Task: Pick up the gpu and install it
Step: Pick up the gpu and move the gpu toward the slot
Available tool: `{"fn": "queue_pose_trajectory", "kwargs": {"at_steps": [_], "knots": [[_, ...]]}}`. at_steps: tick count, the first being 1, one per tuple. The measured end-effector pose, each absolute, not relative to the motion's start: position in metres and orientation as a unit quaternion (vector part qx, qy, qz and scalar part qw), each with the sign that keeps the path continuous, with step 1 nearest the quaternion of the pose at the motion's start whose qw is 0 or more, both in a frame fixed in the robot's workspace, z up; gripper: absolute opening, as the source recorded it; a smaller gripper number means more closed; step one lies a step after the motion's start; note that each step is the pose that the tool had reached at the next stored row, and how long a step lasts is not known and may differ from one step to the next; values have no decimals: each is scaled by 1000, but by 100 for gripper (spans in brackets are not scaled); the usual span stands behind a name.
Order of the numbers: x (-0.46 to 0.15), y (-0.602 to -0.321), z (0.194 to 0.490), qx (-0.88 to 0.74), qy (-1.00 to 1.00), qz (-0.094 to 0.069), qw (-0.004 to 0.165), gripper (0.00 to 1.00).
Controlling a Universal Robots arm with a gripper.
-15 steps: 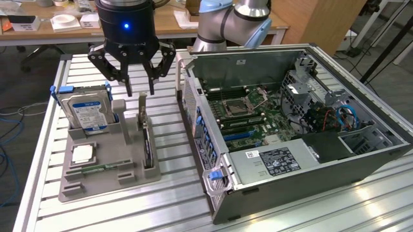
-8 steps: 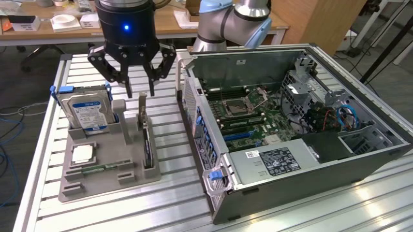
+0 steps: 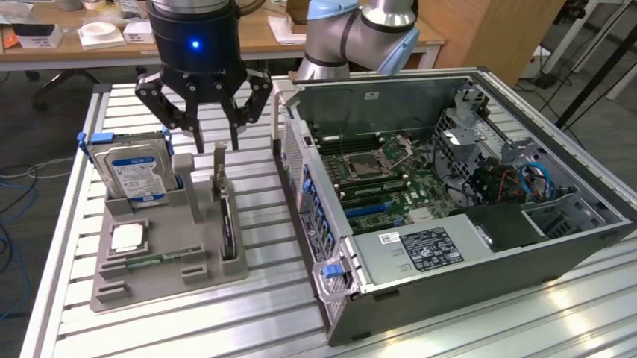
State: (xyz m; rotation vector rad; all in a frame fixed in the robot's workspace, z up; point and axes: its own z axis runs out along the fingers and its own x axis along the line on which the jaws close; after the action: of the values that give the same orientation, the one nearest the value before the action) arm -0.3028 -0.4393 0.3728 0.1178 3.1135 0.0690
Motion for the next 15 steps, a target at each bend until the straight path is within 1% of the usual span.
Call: {"fn": "queue_pose_trajectory", "kwargs": {"at_steps": [15], "knots": [[-303, -446, 371, 38, 999, 22, 13, 47]]}}
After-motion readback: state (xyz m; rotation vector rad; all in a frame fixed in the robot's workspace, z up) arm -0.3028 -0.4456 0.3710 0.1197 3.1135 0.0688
